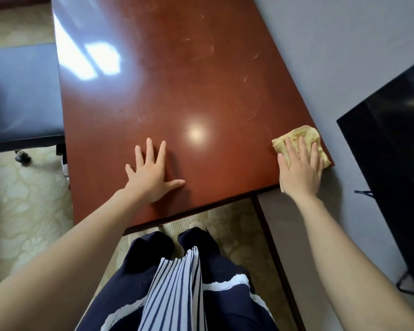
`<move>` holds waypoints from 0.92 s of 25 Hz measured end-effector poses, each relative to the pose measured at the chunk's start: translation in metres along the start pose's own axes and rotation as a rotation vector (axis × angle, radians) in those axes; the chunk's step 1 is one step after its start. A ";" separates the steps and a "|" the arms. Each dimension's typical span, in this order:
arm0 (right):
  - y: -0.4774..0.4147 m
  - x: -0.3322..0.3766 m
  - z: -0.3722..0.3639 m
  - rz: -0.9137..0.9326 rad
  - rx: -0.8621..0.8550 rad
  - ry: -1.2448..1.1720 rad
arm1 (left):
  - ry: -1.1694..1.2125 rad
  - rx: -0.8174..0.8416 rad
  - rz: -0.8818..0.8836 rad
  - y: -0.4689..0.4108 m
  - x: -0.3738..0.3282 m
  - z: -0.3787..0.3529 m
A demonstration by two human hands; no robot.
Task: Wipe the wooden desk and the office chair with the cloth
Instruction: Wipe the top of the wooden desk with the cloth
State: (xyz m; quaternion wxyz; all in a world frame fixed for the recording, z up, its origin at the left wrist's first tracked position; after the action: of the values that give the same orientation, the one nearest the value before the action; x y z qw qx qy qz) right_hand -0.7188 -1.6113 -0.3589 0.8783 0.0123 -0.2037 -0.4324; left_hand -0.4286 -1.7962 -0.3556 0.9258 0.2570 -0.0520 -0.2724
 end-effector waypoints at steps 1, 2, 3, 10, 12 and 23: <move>-0.010 0.003 0.000 -0.051 -0.002 -0.012 | -0.006 0.011 -0.002 0.000 0.002 -0.002; -0.020 0.007 0.000 -0.115 -0.007 -0.032 | -0.022 0.019 -0.011 0.001 0.003 -0.005; -0.031 0.014 -0.001 -0.183 -0.010 -0.057 | -0.045 0.029 -0.022 0.001 0.004 -0.006; -0.040 0.105 -0.036 -0.031 0.069 -0.054 | -0.046 0.121 -0.081 -0.001 0.013 -0.001; -0.023 0.126 -0.047 0.091 0.077 -0.025 | -0.083 0.132 -0.094 -0.001 0.013 0.001; 0.081 0.088 -0.052 0.459 0.050 0.026 | -0.174 0.166 -0.119 0.000 0.014 0.008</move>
State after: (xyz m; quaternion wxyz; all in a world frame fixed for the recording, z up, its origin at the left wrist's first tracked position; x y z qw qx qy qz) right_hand -0.5907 -1.6359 -0.3603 0.9555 -0.0070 -0.2006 -0.2161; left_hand -0.4184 -1.8072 -0.3498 0.8754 0.3107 -0.1392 -0.3431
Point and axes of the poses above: each hand's wrist, its own y-axis away from the middle knuckle, its own z-axis out of the back of the hand, x = y × z, the point moved 5 cm from there along -y, towards the middle knuckle, and after that the axes turned 11 degrees about -y, right-handed, at the moved point
